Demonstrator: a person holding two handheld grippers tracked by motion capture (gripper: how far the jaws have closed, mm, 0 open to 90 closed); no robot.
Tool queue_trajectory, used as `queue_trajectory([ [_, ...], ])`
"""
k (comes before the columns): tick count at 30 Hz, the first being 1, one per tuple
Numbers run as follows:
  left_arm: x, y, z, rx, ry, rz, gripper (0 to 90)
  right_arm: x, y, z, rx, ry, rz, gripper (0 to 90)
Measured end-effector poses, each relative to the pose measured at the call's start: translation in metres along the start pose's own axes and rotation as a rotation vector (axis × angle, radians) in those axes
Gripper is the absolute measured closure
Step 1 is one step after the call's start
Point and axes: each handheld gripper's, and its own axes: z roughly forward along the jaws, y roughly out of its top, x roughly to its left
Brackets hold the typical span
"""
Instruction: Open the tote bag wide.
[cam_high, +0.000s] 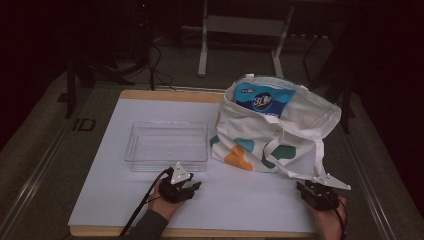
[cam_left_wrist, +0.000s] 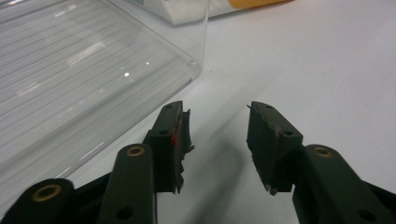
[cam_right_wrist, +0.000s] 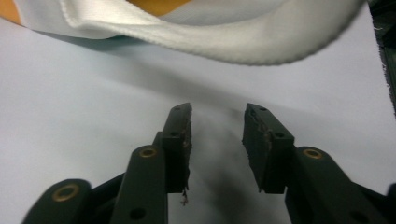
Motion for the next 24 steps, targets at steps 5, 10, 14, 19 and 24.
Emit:
queue_trajectory([
  [5, -0.001, 0.0, -0.001, -0.001, -0.008, 0.011, 58.1, 0.002, 0.0, -0.001, 0.001, 0.004, -0.002, 63.2],
  [10, -0.001, 0.001, -0.003, -0.007, -0.015, 0.008, 58.3, 0.001, -0.002, -0.005, -0.01, 0.014, 0.014, 64.8],
  [14, -0.001, 0.002, -0.006, -0.019, -0.017, 0.007, 58.7, -0.001, -0.003, -0.008, -0.016, 0.007, 0.027, 65.5],
  [19, -0.001, 0.002, -0.006, -0.018, -0.021, 0.015, 58.8, -0.002, -0.003, -0.011, -0.022, 0.004, 0.032, 66.1],
  [24, -0.002, 0.002, -0.006, -0.017, -0.018, 0.019, 58.5, -0.002, -0.003, -0.01, -0.019, 0.006, 0.023, 65.9],
])
